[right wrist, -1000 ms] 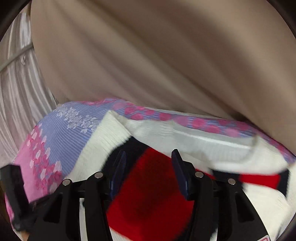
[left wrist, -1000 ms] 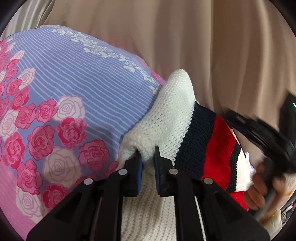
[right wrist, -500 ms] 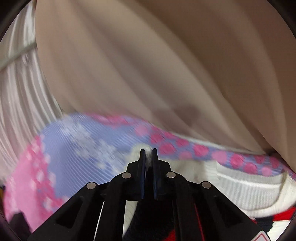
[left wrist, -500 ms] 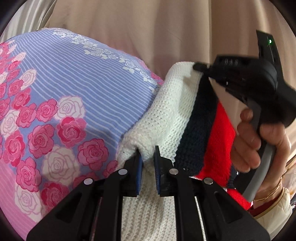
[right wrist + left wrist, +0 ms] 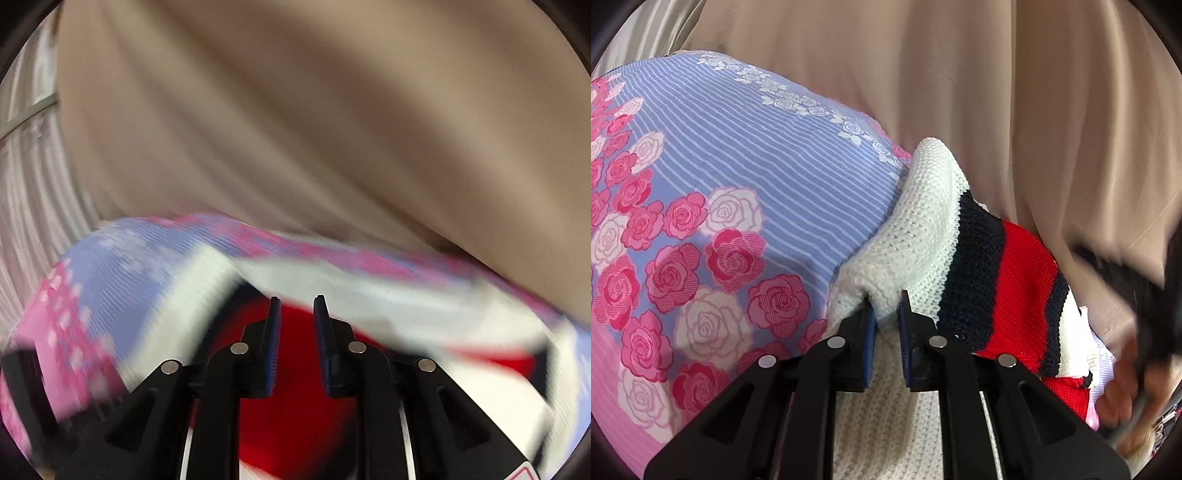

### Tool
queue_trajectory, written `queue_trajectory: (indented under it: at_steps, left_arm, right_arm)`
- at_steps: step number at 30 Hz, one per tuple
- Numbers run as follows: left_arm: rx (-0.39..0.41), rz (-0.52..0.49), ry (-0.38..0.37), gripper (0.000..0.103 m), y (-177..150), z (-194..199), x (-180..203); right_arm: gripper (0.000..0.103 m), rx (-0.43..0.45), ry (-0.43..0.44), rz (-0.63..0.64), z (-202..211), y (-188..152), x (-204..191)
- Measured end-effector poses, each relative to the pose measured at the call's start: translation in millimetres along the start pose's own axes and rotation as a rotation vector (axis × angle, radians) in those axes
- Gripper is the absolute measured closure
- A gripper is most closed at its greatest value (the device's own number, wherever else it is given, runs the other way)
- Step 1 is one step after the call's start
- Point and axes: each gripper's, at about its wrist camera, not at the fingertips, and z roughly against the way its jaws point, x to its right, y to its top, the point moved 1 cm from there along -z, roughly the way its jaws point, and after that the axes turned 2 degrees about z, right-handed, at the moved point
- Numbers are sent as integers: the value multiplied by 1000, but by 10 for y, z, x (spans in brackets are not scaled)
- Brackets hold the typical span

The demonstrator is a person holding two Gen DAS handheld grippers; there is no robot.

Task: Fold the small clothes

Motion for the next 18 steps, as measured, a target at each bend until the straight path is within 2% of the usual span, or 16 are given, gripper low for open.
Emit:
queue_trajectory:
  at_steps: [4,5,6,7,9,11,12,13,14,16,18]
  left_arm:
    - [-1,-4,8,91,15,-11,-2]
    - [-1,-7,12,91,15,-12,6]
    - [-1,-8,15,91,15,-9,21]
    - [-1,-10,18,91,15,-12,28]
    - [-1,-12,20,91,12,-8,50]
    - [-3,-13,20,91,13,-8,62]
    - [-5,-15,20,91,16,-11,72]
    - [-6,-17,21,91,18,-13,81]
    - [-7,-20,25,91,24,-16,88]
    - [-10,-32,35,91,36,-23,113]
    - [-10,-35,39,91,42,-30,122]
  right_arm:
    - [79,-26,-210,-127,505,-757,900]
    - [71,-36,-238,-186,590,-924,1107]
    - [64,-43,-245,-237,639,-1038,1271]
    - [52,-51,-243,-287,651,-1131,1415]
    - [54,-67,-190,-359,596,-1251,1601]
    - [52,-55,-168,-351,544,-1215,1582]
    - [55,-60,-171,-328,501,-1158,1533]
    - [70,-61,-163,-312,438,-1102,1462]
    - [96,-61,-153,-301,405,-1047,1416]
    - [99,-46,-165,-278,421,-920,1337]
    - [100,46,-168,-262,645,-808,1280]
